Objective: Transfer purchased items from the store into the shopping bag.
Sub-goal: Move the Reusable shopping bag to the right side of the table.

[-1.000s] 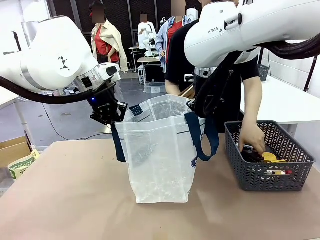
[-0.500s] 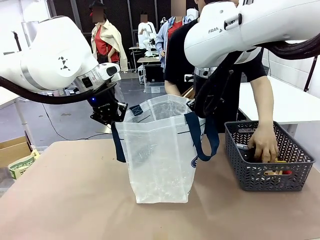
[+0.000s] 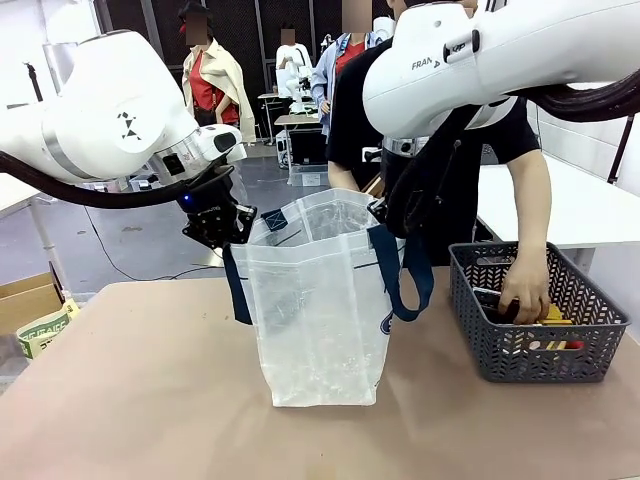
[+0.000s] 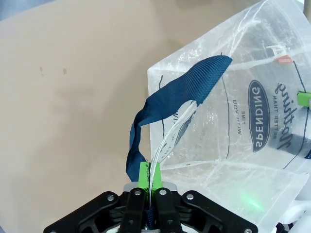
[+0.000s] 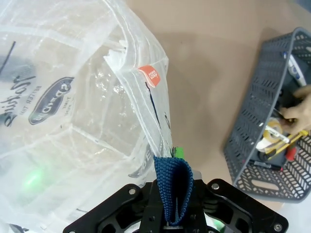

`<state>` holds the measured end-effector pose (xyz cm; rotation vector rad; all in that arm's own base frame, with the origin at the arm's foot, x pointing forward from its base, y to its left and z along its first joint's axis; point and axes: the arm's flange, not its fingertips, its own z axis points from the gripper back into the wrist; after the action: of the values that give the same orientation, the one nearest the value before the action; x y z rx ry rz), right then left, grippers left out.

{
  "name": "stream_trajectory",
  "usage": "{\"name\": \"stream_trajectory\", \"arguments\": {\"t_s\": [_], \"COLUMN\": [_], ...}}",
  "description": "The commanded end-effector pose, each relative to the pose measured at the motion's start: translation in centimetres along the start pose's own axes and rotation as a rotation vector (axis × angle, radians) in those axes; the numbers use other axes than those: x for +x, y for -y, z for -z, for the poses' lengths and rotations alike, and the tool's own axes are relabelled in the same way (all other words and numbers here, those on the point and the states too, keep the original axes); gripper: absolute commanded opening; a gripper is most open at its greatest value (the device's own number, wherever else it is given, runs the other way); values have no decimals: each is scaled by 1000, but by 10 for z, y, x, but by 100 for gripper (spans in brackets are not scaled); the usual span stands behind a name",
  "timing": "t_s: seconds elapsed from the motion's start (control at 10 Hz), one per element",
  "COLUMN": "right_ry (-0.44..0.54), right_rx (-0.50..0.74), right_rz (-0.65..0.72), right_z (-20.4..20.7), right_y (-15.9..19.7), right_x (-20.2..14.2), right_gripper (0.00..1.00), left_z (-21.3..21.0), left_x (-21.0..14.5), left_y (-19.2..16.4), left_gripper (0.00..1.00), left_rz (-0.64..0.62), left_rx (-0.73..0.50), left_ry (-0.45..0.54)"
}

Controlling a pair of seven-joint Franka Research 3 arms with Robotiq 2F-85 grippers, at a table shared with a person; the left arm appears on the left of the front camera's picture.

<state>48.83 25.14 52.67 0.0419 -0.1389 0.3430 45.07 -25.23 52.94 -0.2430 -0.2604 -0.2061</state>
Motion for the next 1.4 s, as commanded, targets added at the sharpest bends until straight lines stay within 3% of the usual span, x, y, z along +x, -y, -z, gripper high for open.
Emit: {"name": "stream_trajectory", "arguments": {"t_s": [0.0,1.3], "right_ry": [34,8], "right_rx": [-30,-3], "right_rz": [-45,-43], "right_z": [7,4], "right_y": [5,8], "right_x": [-5,1], "right_gripper": [0,0], "left_z": [-1,0], "left_x": [-2,2], "left_y": [-9,-9], "left_gripper": [0,0], "left_rz": [35,56], "left_rx": [-4,-16], "left_ry": [9,-3]}}
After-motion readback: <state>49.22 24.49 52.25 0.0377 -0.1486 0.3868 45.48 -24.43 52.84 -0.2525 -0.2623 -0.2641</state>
